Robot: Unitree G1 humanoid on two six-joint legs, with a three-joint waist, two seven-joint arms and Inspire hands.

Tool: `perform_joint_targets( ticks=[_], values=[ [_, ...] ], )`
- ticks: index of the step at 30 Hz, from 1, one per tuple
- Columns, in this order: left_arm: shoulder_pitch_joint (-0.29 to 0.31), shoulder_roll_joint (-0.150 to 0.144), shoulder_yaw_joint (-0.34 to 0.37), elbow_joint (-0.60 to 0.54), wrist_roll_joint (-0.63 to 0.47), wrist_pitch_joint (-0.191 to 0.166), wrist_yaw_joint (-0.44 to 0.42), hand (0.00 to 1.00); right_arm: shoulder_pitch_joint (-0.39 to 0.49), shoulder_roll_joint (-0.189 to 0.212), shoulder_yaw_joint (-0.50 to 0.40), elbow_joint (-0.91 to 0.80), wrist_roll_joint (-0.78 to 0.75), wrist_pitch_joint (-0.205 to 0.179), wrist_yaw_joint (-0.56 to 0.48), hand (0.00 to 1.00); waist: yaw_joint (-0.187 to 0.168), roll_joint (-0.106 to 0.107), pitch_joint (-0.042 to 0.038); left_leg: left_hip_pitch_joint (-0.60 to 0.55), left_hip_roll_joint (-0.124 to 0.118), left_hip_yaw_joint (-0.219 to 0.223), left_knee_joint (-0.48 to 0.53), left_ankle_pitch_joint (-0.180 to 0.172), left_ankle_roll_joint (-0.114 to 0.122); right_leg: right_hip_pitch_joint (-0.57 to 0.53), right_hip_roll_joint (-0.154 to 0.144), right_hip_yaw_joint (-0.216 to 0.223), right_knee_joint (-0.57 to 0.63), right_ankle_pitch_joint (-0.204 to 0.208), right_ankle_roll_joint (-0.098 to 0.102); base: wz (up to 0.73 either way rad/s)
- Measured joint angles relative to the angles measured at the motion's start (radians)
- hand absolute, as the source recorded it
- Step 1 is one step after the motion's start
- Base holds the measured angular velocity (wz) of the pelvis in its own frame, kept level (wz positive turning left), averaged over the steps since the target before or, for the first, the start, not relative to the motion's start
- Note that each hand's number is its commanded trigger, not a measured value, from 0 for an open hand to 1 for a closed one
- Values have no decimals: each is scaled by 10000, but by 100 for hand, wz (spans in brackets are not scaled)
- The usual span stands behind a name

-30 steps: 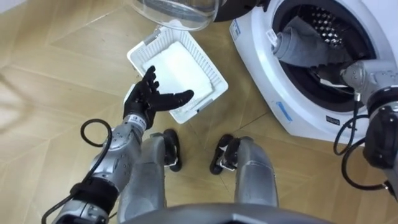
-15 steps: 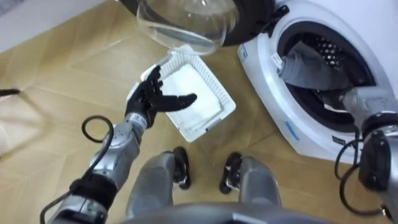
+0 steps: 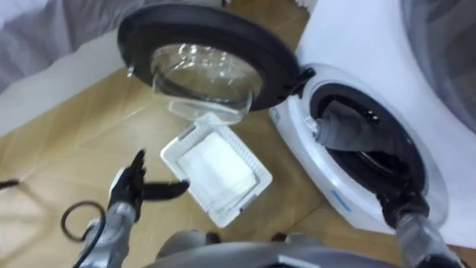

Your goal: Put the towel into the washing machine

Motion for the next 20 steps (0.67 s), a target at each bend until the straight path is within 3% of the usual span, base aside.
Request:
perform_joint_targets(
  ticks=[4, 7, 12, 17, 20],
  values=[
    [52, 43, 57, 659, 774, -235, 109, 0, 383, 35, 519, 132, -1403, -67, 264, 0, 22, -71, 17, 494, 35, 114, -347, 60, -121, 468, 187, 23, -462, 42, -69, -18],
    [66, 30, 66, 976, 1063, -272, 351, 0, 541, 262, 636, 144, -1616, -140, 338, 0, 13, -14, 120, 839, 149, 81, -588, 103, -227, 656, 361, 242, -487, 90, -144, -11],
    [112, -162, 706, 1865, 1360, -213, 553, 0, 645, 686, 572, 589, -1719, -130, 746, 0, -12, 66, 145, 1319, 173, 52, -779, 109, -291, 1127, 467, 311, -784, 91, -147, -10],
    [328, -425, 1155, 2169, 1409, -123, 749, 0, 692, 870, 572, 1254, -1714, -111, 1145, 0, -9, 137, 110, 1653, 179, -5, -891, 111, -293, 1335, 502, 503, -763, 91, -147, -6],
    [376, -451, 1171, 2268, 1428, 88, 766, 0, 735, 972, 574, 1470, -1732, -106, 1285, 0, -27, 122, 115, 1789, 197, -325, -779, 112, -292, 1388, 501, 525, -535, 95, -152, -6]
  ],
)
